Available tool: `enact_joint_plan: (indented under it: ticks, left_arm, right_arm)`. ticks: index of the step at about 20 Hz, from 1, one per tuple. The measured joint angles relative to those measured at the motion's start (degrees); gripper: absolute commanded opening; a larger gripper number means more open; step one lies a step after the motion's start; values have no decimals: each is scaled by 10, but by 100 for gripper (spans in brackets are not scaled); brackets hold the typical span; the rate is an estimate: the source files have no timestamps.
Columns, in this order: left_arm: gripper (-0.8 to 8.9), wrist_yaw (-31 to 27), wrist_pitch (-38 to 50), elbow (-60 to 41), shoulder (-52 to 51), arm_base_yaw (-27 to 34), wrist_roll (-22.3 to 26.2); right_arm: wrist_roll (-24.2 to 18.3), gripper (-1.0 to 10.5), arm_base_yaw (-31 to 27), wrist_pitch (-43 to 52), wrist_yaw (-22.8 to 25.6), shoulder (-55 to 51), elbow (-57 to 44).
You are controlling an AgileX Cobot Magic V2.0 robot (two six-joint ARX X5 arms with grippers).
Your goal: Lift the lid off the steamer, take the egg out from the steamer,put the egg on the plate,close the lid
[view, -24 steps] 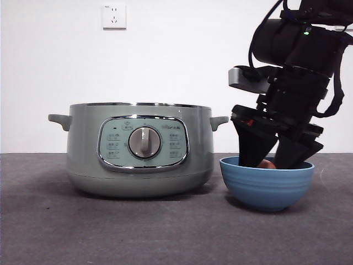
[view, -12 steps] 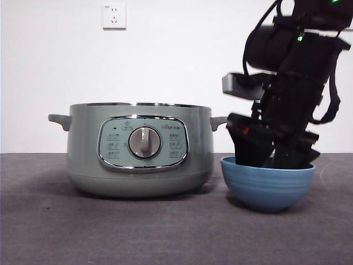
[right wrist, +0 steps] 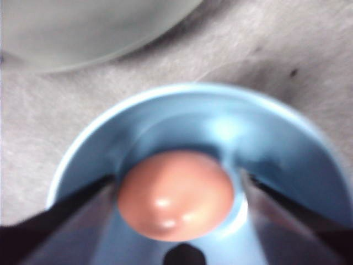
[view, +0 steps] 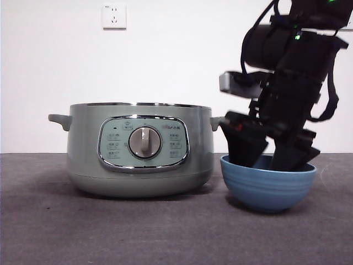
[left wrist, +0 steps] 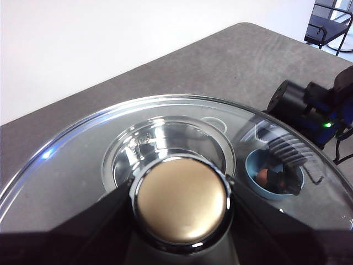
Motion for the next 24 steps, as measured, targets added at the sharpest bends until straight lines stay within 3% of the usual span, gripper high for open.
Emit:
enact_joint_plan:
  ticks: [7, 11, 18, 24]
  left_arm:
    - [-9, 2, 16, 0, 26, 0, 0]
    - [-9, 39, 64, 0, 62, 0, 0]
    - [-9, 45, 151, 2, 199, -1, 17]
    - [-8, 45, 227, 2, 337, 0, 26]
  right_arm:
    - [0, 475, 3, -8, 0, -114, 6]
    - [9, 475, 2, -9, 1, -238, 7]
    - [41, 474, 2, -49, 3, -459, 9]
    - [50, 474, 2, -70, 30, -557, 9]
